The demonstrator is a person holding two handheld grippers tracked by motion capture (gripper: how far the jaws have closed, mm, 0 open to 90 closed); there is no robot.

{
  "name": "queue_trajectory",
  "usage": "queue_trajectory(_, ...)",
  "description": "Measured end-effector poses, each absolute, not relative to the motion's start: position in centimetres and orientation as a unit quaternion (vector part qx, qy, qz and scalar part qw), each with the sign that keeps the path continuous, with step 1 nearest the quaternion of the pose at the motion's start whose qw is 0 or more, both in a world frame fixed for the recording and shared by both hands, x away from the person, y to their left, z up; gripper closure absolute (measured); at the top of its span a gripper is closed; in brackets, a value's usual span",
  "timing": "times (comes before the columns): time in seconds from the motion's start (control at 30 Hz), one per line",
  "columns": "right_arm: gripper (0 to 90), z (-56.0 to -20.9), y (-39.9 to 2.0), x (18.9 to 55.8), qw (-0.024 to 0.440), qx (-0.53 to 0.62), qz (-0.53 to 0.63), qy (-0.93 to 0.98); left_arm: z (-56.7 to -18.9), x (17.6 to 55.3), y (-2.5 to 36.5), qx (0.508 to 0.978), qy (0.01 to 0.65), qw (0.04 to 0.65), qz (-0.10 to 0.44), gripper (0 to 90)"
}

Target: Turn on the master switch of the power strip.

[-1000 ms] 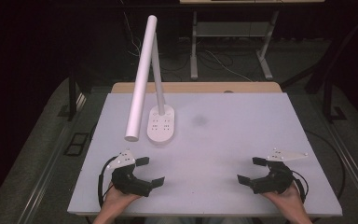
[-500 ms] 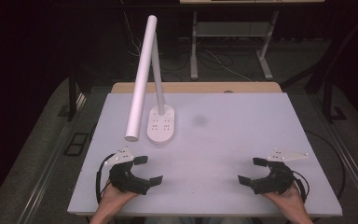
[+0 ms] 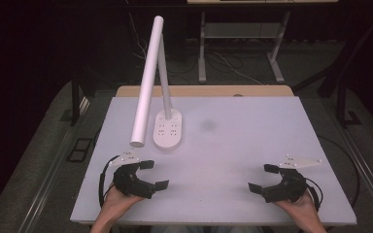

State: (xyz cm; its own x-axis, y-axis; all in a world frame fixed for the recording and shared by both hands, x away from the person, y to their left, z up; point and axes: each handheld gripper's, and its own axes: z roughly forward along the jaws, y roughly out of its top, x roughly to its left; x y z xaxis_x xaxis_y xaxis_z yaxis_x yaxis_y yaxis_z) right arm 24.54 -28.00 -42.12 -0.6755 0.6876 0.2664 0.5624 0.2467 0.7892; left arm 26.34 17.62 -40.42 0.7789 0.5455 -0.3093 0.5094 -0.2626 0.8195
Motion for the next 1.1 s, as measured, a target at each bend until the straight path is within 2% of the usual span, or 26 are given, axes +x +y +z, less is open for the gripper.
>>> queue_trajectory(1.1,0.2,-42.2,-28.0,24.5,0.064,0.397,0.466,0.788,-37.5,30.2,19.0,0.801,0.355,0.483,0.016,2.2)
